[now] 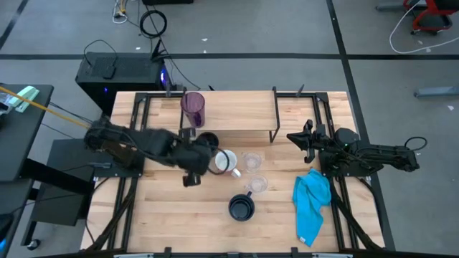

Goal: Stack small to large cups/mugs on shelf
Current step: Put the orange mug on the shelf

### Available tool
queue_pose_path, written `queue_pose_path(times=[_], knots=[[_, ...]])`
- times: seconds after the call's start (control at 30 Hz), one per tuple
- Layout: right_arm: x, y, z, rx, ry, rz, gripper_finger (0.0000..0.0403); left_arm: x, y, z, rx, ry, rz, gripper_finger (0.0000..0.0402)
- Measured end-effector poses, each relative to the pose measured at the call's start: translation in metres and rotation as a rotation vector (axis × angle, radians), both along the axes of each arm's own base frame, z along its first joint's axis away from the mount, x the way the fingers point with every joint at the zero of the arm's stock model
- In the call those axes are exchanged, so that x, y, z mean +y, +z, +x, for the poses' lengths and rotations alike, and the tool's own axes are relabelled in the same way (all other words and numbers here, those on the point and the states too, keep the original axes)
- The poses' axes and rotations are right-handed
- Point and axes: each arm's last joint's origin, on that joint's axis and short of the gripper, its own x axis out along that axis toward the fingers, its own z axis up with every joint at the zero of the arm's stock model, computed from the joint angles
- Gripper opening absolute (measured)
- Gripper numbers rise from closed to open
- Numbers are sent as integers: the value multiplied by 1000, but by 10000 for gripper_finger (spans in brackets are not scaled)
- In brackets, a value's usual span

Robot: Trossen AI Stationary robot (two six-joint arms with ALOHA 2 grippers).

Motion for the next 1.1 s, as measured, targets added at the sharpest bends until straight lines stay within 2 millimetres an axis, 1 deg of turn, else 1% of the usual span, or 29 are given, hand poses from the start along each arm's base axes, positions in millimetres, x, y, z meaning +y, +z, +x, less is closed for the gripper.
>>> queue_pose_path(times=[0.1,0.23,0.3,0.47,0.63,0.83,0.97,1.1], knots=[[0,-1,0,4,1,13,29,-9,-31,-2,83,11,19,140],[0,-2,0,21,15,28,29,-19,-65,-3,114,-15,29,119],[1,-3,0,25,26,28,29,-23,-77,-6,112,-27,29,108],[1,-5,1,47,32,30,29,-21,-104,-10,82,-20,12,83],[1,-10,1,97,32,42,29,-18,-130,-19,17,-17,-16,62],[2,-10,1,100,64,42,29,-11,-160,-38,-29,-28,-43,43],[2,-10,1,94,67,83,29,-6,-169,-50,-75,-22,-63,34],[2,-10,1,88,69,110,29,0,-179,-61,-60,-1,-49,33]])
